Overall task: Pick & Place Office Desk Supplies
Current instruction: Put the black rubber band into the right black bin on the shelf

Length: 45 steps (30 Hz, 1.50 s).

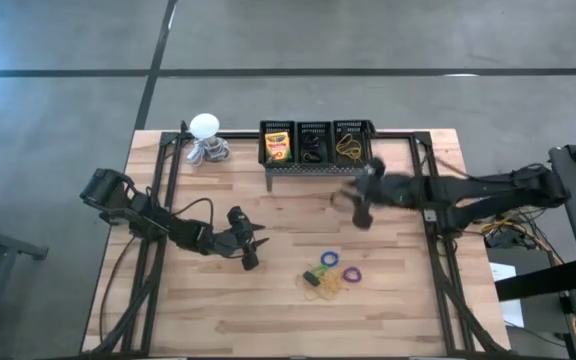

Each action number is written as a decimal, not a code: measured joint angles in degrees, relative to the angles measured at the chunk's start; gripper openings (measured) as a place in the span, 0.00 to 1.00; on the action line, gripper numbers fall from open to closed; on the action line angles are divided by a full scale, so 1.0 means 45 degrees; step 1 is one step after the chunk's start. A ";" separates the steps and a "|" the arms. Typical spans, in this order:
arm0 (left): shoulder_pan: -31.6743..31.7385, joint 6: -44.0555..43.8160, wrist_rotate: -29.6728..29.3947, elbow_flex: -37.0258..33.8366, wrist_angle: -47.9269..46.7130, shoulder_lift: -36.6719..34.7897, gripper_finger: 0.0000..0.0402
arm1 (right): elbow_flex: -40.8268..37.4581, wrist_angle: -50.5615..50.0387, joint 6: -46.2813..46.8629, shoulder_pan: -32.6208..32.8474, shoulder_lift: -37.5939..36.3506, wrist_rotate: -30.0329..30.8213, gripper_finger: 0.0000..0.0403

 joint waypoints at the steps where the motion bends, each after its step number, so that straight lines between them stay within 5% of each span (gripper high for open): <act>1: 0.0000 0.0000 0.0002 0.0000 0.0000 0.0000 0.46 | -0.0289 0.0034 0.0304 0.0466 0.0086 0.0003 0.29; 10: 0.0000 0.0000 0.0005 0.0000 0.0073 0.0000 0.46 | -0.3113 0.3042 0.2595 0.3566 0.1324 0.0124 0.25; 22: -0.0010 0.2081 0.2437 0.0317 0.3293 0.0560 0.46 | -0.6042 1.1950 0.2375 0.3975 0.4322 0.0155 0.22; 36: -0.0337 0.2453 0.6431 0.5135 0.1550 0.5040 0.46 | -0.4939 1.2569 0.3267 0.4653 0.6685 0.0027 0.21; 41: -0.0486 0.4891 0.6022 0.6383 -0.0220 0.5373 0.46 | -0.4371 1.2453 0.2723 0.4972 0.6904 -0.0009 0.20; 45: -0.0479 0.6125 0.4326 0.6954 -0.0356 0.5667 0.46 | -0.4223 1.2015 0.2645 0.5335 0.6722 -0.0019 0.19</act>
